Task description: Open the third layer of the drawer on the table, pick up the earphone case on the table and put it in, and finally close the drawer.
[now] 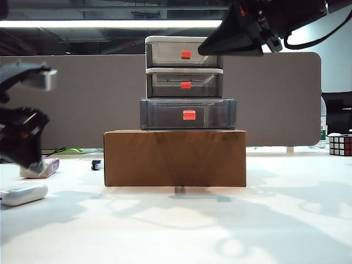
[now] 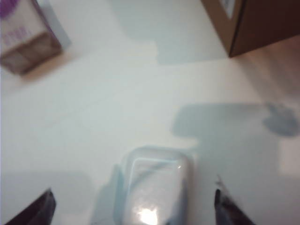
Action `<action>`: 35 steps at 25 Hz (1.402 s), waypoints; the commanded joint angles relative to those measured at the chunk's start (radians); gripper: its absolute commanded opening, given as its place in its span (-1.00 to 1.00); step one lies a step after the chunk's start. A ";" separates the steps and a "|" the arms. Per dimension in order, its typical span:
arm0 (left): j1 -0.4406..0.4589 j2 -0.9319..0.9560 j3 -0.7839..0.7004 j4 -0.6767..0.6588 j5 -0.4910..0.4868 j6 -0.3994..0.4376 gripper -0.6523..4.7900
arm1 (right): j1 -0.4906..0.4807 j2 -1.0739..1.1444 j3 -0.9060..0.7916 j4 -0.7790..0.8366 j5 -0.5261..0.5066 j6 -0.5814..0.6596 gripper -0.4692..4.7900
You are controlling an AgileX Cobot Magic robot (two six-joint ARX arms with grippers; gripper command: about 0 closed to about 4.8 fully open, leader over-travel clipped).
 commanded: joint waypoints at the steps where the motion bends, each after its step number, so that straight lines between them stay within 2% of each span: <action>1: 0.046 0.022 0.002 0.013 0.067 0.013 0.78 | 0.000 -0.007 0.005 -0.019 -0.003 -0.020 -0.84; 8: 0.051 0.089 0.002 0.045 0.119 0.016 0.78 | 0.000 -0.008 0.005 -0.026 -0.002 -0.027 -0.84; 14: 0.051 0.193 0.002 0.055 0.123 0.017 0.77 | 0.000 -0.008 0.006 -0.028 -0.001 -0.027 -0.84; 16: 0.051 0.233 0.002 0.059 0.127 0.017 0.70 | 0.000 -0.008 0.006 -0.031 0.008 -0.027 -0.84; 21: 0.051 0.275 0.002 0.057 0.169 0.015 0.69 | 0.000 -0.008 0.006 -0.033 0.010 -0.027 -0.84; 25: 0.050 0.274 0.002 0.046 0.171 0.013 0.47 | 0.000 -0.008 0.006 -0.034 0.010 -0.027 -0.84; 32: 0.050 0.274 0.002 0.006 0.216 0.037 0.49 | 0.000 -0.011 0.006 -0.034 0.010 -0.027 -0.84; 35: 0.050 0.273 0.002 -0.017 0.217 0.061 0.59 | 0.000 -0.011 0.006 -0.034 0.010 -0.027 -0.84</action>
